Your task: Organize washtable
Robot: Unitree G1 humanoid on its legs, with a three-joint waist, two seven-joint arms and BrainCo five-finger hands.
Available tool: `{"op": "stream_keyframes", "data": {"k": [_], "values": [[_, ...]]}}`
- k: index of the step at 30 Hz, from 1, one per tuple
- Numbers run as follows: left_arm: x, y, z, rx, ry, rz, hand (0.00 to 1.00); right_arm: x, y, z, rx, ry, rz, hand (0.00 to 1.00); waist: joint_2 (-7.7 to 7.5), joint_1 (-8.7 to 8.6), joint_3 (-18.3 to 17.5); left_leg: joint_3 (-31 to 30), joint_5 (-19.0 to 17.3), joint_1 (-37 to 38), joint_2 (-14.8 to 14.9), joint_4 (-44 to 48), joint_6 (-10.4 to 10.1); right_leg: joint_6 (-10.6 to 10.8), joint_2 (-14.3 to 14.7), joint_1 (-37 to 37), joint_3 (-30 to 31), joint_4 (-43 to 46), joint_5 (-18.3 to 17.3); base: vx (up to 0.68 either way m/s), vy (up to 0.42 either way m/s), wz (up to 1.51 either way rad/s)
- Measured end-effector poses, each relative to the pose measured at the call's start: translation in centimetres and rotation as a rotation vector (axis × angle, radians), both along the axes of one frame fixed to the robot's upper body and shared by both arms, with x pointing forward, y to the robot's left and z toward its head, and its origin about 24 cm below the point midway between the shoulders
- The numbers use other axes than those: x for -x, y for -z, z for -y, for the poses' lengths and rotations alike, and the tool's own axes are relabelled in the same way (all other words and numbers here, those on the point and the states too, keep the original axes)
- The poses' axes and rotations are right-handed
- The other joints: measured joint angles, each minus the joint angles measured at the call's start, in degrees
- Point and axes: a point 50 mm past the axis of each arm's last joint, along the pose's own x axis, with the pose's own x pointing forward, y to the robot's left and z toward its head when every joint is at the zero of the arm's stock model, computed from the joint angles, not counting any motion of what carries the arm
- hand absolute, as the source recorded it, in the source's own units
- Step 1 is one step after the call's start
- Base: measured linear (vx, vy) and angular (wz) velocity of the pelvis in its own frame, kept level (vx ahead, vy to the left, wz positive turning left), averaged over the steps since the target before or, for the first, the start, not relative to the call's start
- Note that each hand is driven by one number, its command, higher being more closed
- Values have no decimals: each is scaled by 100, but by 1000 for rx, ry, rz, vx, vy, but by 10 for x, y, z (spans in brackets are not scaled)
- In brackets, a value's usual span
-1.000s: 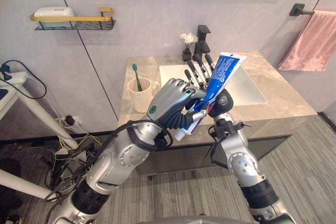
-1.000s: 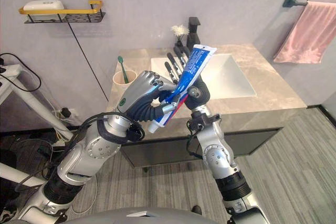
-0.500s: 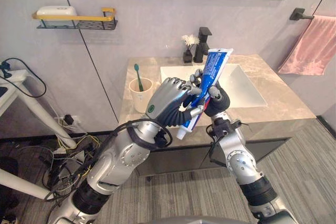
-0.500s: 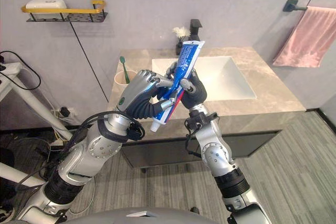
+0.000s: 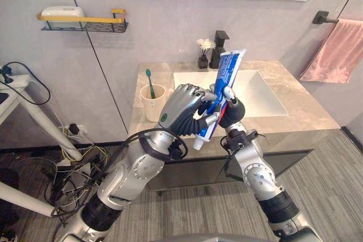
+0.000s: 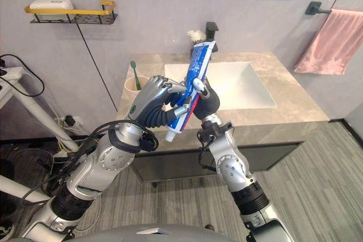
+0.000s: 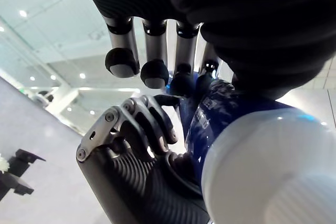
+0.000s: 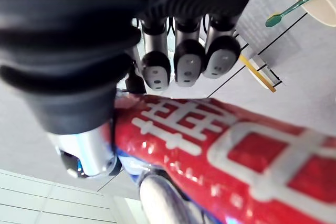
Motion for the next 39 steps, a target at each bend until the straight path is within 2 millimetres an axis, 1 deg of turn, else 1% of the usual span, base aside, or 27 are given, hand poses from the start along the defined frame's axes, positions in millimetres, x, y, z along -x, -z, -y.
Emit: {"op": "stream_keyframes", "data": {"k": [3, 4, 14, 18, 23, 26, 29, 30, 33, 36, 39], "values": [[-1, 0, 0, 10, -1, -2, 100, -1, -3, -1, 3, -4, 10, 100, 0, 2, 0, 5, 0, -4, 1, 1, 0, 0, 0, -6, 2, 0, 0, 0, 0, 0], [-1, 0, 0, 11, -2, -5, 0, -1, -3, -1, 4, -3, 9, 100, 1, 2, 0, 7, 0, -5, 1, 1, 0, 0, 0, -6, 2, 0, 0, 0, 0, 0], [-4, 7, -1, 6, -18, -36, 0, -3, -2, 6, 26, 21, 3, 100, 18, 0, 1, 46, -2, -19, 4, 0, -1, -2, 4, -40, 33, 2, -1, 0, 0, 0], [-3, 12, -5, 5, -35, -60, 0, -4, -1, 7, 34, 28, -16, 100, 73, -1, -23, 58, -3, -16, 4, -5, -2, -2, 5, -47, 51, 2, -1, 0, 0, 0], [-4, 10, -10, 7, -51, -46, 0, -5, -2, 10, 28, 42, -15, 100, 114, 7, -17, 64, -4, -5, 9, -9, -2, -8, 12, -40, 61, 2, -5, 0, 0, 0], [-5, 10, -21, 14, -104, -46, 0, -7, -4, 15, 14, 68, -10, 100, 124, 1, -13, 101, -5, 11, 16, -19, -4, -19, 19, -43, 90, 2, -14, -5, -1, -6], [-7, 10, -39, 33, -191, -50, 0, -7, -3, 23, 9, 98, -18, 100, 133, 6, -7, 117, -5, 19, 24, -34, -4, -25, 26, -45, 103, 2, -18, 0, -1, -1], [-7, 10, -42, 37, -205, -48, 0, -7, -2, 24, 9, 102, -19, 100, 136, 6, -5, 116, -5, 19, 25, -36, -4, -25, 26, -45, 103, 2, -19, 0, 0, 0], [-3, 4, -52, 58, -248, -20, 0, -7, 0, 26, 13, 115, -25, 100, 148, 13, 3, 114, -5, 26, 26, -53, -4, -27, 27, -45, 98, 2, -21, 0, 0, 0], [-1, -1, -60, 74, -284, 3, 0, -4, 8, 33, 11, 142, -55, 100, 149, 65, 4, 85, -4, 26, 26, -68, -4, -27, 27, -38, 78, 2, -20, 13, -1, 3], [2, 3, -73, 85, -353, -11, 0, -5, 8, 37, 10, 160, -59, 100, 155, 72, 8, 45, -3, 26, 27, -87, -4, -27, 29, -33, 51, 2, -22, 18, -4, 5]]}}
